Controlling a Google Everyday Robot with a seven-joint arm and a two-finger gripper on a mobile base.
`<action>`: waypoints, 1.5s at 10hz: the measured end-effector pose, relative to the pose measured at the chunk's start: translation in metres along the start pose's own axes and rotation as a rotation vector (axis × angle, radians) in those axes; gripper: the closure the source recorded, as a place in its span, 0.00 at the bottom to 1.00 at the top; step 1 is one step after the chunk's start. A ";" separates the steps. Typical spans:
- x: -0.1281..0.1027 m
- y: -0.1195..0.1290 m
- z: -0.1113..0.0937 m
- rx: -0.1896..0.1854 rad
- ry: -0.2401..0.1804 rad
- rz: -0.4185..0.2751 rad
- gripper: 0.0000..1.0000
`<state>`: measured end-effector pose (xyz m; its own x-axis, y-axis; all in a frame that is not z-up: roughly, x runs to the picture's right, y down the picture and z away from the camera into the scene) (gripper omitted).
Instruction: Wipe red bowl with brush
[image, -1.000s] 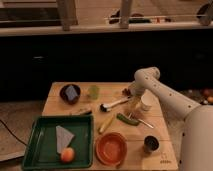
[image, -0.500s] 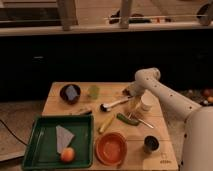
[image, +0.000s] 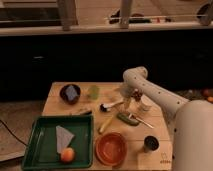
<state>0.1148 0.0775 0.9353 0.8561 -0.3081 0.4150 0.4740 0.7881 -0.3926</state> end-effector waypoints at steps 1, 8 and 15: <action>-0.001 -0.001 0.003 -0.011 -0.001 -0.014 0.20; 0.004 0.005 0.027 -0.065 -0.025 -0.026 0.41; 0.005 0.005 0.025 -0.067 -0.023 -0.029 1.00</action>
<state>0.1166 0.0929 0.9557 0.8373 -0.3176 0.4450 0.5118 0.7414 -0.4340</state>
